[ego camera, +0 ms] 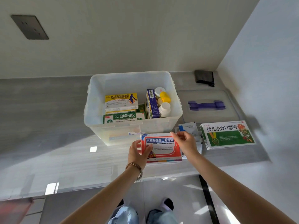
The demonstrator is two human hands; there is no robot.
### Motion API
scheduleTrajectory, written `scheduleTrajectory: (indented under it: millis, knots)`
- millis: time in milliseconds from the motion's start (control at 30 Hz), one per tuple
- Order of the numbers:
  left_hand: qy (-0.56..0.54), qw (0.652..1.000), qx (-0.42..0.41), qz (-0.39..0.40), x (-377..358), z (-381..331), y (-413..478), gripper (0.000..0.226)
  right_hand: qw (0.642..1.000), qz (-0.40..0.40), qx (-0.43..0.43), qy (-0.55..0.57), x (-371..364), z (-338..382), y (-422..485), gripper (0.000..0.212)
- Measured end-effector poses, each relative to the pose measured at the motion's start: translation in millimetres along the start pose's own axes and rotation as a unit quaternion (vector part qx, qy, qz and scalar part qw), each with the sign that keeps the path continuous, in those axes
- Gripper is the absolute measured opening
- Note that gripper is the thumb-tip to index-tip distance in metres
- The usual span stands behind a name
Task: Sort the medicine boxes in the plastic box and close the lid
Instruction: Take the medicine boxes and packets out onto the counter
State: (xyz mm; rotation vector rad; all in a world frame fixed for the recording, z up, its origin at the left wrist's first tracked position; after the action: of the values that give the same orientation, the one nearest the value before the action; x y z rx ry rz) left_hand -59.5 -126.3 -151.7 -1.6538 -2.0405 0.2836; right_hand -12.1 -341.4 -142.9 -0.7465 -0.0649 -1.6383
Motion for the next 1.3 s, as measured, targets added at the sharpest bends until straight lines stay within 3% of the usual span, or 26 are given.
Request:
scheduleTrajectory:
  millis: [233, 433, 567, 667, 800, 933, 1033, 1167, 1300]
  knots:
    - [0.051, 0.998, -0.003, -0.034, 9.8, 6.6, 6.7, 0.065, 0.998, 0.052, 0.02, -0.013, -8.8, -7.0, -3.6, 0.041]
    - [0.106, 0.994, -0.01, 0.008, 8.3, 6.2, 11.3, 0.065, 0.998, 0.057, 0.029, -0.019, -10.9, -8.6, -3.7, 0.044]
    - [0.215, 0.976, -0.02, 0.038, 14.8, -15.7, 0.8, 0.071, 0.995, 0.039, 0.088, -0.021, 3.6, 13.0, -13.2, 0.051]
    - [0.327, 0.934, -0.108, 0.098, 30.1, -59.2, -19.4, 0.066, 0.986, 0.029, 0.164, -0.008, 30.3, 49.2, -31.3, 0.05]
    - [0.253, 0.915, -0.267, 0.168, 63.5, -140.3, -50.4, 0.056, 0.956, 0.073, 0.28, 0.051, 60.7, 122.0, -63.7, 0.042]
    - [0.257, 0.886, -0.385, 0.031, 110.7, -192.7, -35.4, 0.045, 0.931, 0.143, 0.332, 0.055, 47.8, 189.9, -64.9, 0.035]
    - [0.33, 0.87, -0.364, -0.037, 133.7, -192.4, 1.0, 0.04, 0.923, 0.227, 0.311, 0.003, 4.5, 220.3, -47.1, 0.039]
    - [0.406, 0.86, -0.301, -0.064, 153.6, -170.9, 43.6, 0.05, 0.917, 0.317, 0.213, -0.114, -62.9, 214.4, -7.6, 0.052]
    - [0.34, 0.895, -0.274, -0.093, 170.2, -152.6, 63.9, 0.055, 0.896, 0.376, 0.1, -0.212, -110.8, 185.5, 21.5, 0.084]
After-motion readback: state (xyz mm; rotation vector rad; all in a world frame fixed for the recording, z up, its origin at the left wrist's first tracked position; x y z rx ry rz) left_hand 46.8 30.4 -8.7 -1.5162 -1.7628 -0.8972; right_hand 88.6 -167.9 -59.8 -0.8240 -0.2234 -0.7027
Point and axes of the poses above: each hand's wrist, its own y-axis towards the middle knuckle, its own x-axis out of the back of the hand, z = x × y, the point moved 7 cm from there along y, towards the middle knuckle, and after that the axes turned 3 degrees about -y, right-handed, at the moved point
